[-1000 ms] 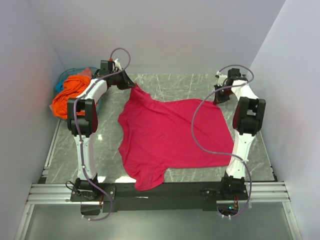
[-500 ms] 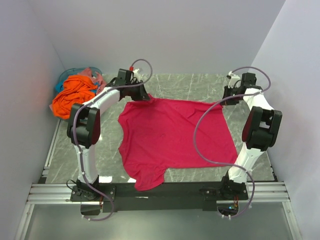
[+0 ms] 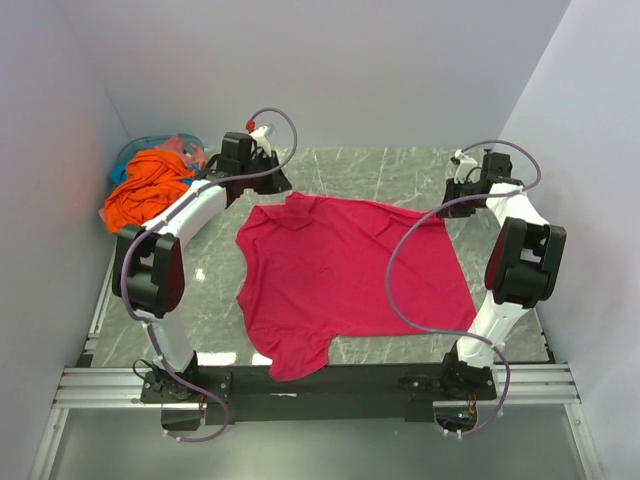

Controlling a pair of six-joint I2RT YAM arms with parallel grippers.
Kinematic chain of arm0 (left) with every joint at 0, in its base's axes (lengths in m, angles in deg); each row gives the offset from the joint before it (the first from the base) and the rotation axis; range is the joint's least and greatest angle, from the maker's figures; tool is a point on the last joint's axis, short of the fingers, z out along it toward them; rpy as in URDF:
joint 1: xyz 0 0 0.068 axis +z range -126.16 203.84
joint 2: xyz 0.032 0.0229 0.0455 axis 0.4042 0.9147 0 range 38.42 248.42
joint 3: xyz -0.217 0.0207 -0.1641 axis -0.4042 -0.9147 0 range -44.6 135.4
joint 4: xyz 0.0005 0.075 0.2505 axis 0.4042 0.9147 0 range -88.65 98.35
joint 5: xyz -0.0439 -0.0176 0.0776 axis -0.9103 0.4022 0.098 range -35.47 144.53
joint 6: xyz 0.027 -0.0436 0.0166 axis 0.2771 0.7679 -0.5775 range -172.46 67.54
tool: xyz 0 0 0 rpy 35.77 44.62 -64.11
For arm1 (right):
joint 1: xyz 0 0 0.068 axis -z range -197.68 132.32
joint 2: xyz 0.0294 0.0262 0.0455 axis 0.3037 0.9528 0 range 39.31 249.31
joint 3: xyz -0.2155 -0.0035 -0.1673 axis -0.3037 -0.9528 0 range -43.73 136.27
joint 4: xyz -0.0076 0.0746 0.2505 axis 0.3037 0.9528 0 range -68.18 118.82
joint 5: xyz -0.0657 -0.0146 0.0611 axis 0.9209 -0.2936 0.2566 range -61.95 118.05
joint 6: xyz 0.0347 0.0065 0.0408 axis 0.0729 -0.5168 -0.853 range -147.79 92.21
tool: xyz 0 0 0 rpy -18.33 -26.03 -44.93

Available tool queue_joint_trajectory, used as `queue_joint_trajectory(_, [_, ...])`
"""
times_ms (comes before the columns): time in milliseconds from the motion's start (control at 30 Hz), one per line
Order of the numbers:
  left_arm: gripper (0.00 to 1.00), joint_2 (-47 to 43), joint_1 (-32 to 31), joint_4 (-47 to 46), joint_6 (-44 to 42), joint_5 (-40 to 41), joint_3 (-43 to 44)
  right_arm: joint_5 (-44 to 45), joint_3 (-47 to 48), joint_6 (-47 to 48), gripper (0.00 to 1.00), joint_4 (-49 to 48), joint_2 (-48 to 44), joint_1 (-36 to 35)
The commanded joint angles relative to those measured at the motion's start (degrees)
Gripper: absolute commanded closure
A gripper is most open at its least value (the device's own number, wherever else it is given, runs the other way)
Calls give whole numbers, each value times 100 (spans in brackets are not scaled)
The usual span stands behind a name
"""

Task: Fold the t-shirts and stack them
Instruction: Flatten the tshirt out

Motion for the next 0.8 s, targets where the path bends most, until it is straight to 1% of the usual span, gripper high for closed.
queue_joint_trajectory(0, [86, -91, 0, -57, -161, 84, 230, -130, 32, 50, 100, -174, -333, 61])
queue_joint_trajectory(33, [84, -56, 18, 14, -213, 84, 291, -138, 41, 59, 100, -156, -324, 61])
queue_joint_trajectory(100, [73, 32, 18, 172, -301, 75, 362, -147, 50, 59, 100, -139, -298, 70])
queue_joint_trajectory(133, [63, 119, 1, 338, -423, 32, 388, -147, 50, 76, 100, -147, -307, 70])
queue_joint_trajectory(233, [55, 269, -130, 663, -783, 39, 423, -147, 50, 76, 100, -147, -245, 70])
queue_joint_trajectory(367, [54, 629, -465, 1269, -1276, 688, 774, -174, 41, 68, 100, -156, -175, 70])
queue_joint_trajectory(433, [54, 866, -614, 1376, -1391, 909, 924, -174, 59, 68, 100, -130, -140, 70])
queue_joint_trajectory(467, [54, 919, -667, 1394, -1400, 997, 951, -174, 59, 68, 100, -138, -140, 70])
queue_joint_trajectory(500, [54, 1033, -711, 1386, -1400, 1320, 968, -174, 68, 68, 100, -138, -131, 70])
queue_joint_trajectory(567, [54, 1183, -852, 1438, -1418, 1559, 1152, -182, 68, 59, 100, -130, -105, 70])
queue_joint_trajectory(600, [54, 1253, -913, 1499, -1418, 1804, 1231, -191, 85, 68, 100, -112, -96, 70])
queue_joint_trajectory(667, [54, 1508, -1106, 1596, -1462, 2165, 1530, -191, 94, 68, 100, -95, -87, 70])
queue_joint_trajectory(700, [54, 1674, -1159, 1701, -1470, 2489, 1757, -191, 103, 76, 100, -77, -70, 70])
queue_joint_trajectory(767, [53, 1816, -1309, 1790, -1479, 2790, 1952, -191, 103, 68, 100, -86, -69, 70])
